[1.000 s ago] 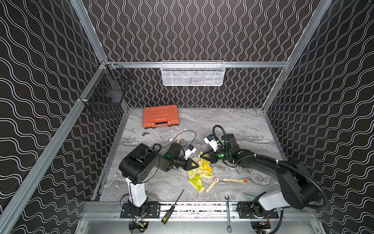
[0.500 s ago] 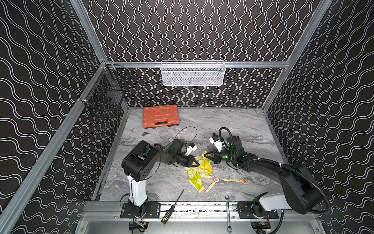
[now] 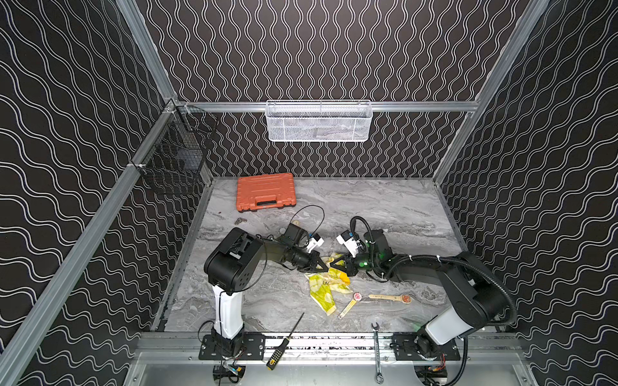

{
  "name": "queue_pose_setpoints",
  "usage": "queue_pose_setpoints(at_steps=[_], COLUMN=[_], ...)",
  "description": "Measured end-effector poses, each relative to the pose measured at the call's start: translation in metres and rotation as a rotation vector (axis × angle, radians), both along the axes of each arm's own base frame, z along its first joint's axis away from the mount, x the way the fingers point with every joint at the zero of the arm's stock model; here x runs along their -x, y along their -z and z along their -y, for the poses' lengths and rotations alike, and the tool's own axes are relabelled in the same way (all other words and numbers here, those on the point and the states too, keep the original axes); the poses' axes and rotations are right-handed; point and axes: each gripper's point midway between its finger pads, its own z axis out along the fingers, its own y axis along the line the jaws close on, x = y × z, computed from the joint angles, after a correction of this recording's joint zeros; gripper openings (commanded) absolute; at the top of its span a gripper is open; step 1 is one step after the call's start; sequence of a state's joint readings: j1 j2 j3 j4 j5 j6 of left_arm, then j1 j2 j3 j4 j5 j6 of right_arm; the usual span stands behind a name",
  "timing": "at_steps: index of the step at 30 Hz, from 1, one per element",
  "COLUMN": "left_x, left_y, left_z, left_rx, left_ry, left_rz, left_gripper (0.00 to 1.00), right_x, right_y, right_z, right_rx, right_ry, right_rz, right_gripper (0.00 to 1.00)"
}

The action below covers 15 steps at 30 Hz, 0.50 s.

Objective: Wipe the watch dial
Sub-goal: Wipe the dirt from the watch dial.

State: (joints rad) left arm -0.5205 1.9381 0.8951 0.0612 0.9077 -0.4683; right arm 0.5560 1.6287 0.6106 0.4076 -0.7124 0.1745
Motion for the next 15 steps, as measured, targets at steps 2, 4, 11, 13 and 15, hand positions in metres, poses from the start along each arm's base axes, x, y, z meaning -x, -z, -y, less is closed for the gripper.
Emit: queue_pose_setpoints(at_steps=[2, 4, 11, 13, 15], left_x=[0.000, -0.001, -0.002, -0.003, -0.003], left_y=[0.000, 0.000, 0.001, 0.001, 0.001], left_z=[0.000, 0.000, 0.000, 0.000, 0.000], left_rx=[-0.004, -0.008, -0.014, -0.011, -0.010], left_ry=[-0.003, -0.005, -0.010, -0.014, -0.014], left_rz=[-0.008, -0.012, -0.034, -0.047, -0.051], left_gripper=[0.00, 0.00, 0.00, 0.00, 0.00], right_x=[-0.005, -0.009, -0.019, -0.020, -0.022], right_y=[0.004, 0.011, 0.033, 0.035, 0.037], right_z=[-0.003, -0.004, -0.003, 0.001, 0.009], right_rx=[0.000, 0.009, 0.016, 0.009, -0.004], right_ry=[0.002, 0.011, 0.059, 0.088, 0.126], right_rz=[0.005, 0.004, 0.002, 0.010, 0.003], right_gripper=[0.00, 0.00, 0.00, 0.00, 0.00])
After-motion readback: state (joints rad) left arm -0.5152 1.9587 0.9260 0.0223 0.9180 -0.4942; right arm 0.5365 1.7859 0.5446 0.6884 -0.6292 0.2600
